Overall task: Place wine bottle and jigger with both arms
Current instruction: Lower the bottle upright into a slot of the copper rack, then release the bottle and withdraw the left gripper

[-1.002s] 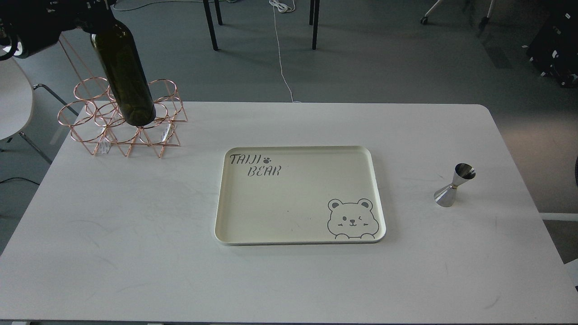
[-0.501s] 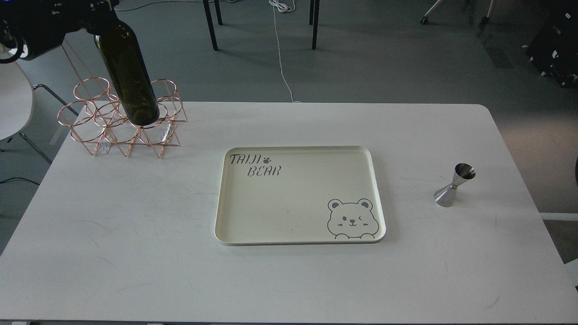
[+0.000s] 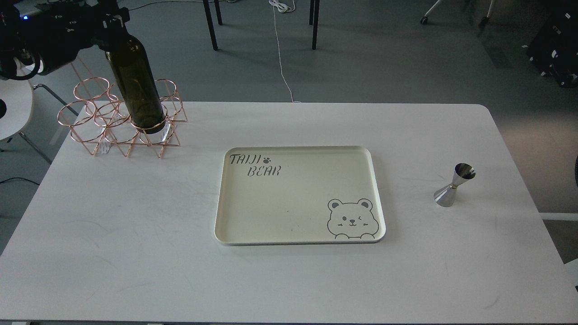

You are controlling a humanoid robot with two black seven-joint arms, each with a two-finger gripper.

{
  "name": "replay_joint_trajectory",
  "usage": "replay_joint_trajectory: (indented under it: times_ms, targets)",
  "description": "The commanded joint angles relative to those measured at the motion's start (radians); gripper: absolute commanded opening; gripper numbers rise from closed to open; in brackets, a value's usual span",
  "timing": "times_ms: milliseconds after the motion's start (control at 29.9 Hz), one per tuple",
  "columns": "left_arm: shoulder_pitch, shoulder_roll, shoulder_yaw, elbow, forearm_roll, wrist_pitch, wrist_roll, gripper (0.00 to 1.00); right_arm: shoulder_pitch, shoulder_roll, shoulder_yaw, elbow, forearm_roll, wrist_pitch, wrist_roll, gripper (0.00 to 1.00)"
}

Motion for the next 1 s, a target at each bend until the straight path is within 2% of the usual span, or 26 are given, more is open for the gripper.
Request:
replay_joint_trajectory:
  times_ms: [0, 434, 668, 802, 869, 969]
  targets:
    - [0.0, -0.006, 0.017, 0.0, -0.004, 0.002, 0.0, 0.11, -0.001, 0.0, 0.0, -0.002, 0.0, 0.0, 0.0, 0.97]
    - [0.052, -0.021, 0.02, 0.015, -0.036, 0.019, -0.003, 0.19, -0.001, 0.0, 0.0, -0.002, 0.0, -0.001, 0.0, 0.97]
    - [0.06, -0.023, 0.035, 0.017, -0.034, 0.039, 0.001, 0.38, -0.001, -0.001, 0.0, -0.002, 0.0, 0.0, 0.0, 0.97]
    - [0.06, -0.024, 0.041, 0.021, -0.036, 0.059, 0.001, 0.41, -0.001, -0.001, 0.0, -0.001, 0.0, -0.001, 0.0, 0.97]
    - [0.06, -0.03, 0.041, 0.023, -0.036, 0.061, 0.001, 0.47, -0.001, -0.001, 0.0, -0.002, 0.0, -0.001, 0.0, 0.97]
    - [0.06, -0.035, 0.04, 0.025, -0.037, 0.062, 0.003, 0.77, -0.001, -0.001, 0.0, -0.002, 0.0, 0.0, 0.0, 0.97]
